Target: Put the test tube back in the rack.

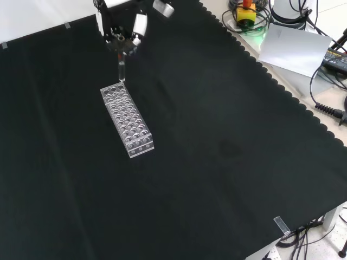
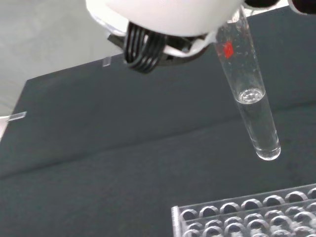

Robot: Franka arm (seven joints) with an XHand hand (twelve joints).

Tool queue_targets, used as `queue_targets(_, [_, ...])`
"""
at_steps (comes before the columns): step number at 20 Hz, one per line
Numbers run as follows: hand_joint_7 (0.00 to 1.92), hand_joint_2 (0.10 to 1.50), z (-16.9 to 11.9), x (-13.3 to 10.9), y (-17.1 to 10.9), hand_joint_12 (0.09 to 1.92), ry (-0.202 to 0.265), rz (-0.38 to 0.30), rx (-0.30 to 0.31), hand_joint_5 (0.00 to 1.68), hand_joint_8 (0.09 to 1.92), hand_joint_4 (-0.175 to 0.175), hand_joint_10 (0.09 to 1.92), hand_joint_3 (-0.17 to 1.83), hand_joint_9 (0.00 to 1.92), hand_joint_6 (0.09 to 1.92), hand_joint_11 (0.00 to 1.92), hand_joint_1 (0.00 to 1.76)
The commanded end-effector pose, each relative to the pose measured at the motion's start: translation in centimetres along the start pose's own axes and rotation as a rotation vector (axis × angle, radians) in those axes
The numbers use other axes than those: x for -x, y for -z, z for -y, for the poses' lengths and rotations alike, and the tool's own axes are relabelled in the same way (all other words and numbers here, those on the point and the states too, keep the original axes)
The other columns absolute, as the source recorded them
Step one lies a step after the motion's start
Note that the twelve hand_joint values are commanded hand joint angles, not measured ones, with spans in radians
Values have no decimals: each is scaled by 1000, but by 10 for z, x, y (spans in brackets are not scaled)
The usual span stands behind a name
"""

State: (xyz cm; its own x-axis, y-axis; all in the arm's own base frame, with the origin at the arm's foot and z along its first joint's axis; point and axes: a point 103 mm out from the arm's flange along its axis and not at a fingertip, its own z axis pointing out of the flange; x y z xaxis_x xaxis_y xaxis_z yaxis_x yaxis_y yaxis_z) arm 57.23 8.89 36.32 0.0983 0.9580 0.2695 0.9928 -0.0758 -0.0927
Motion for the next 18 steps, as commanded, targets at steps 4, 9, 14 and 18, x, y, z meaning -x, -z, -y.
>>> queue_targets(4, [1831,637,-1,-9,-25,890,0,-49,-42,1410,386,-175,295,618,1740,388,1338,1232])
queue_targets(9, [1831,637,-2,-1,-42,890,-27,-71,-66,1410,386,-175,295,618,1740,388,1338,1232])
queue_targets(14, [1831,636,-4,6,-52,891,-39,-85,-75,1411,386,-175,295,619,1740,387,1337,1232])
queue_targets(18, [1831,636,-7,8,-57,891,-45,-83,-89,1411,386,-175,296,619,1740,387,1337,1232])
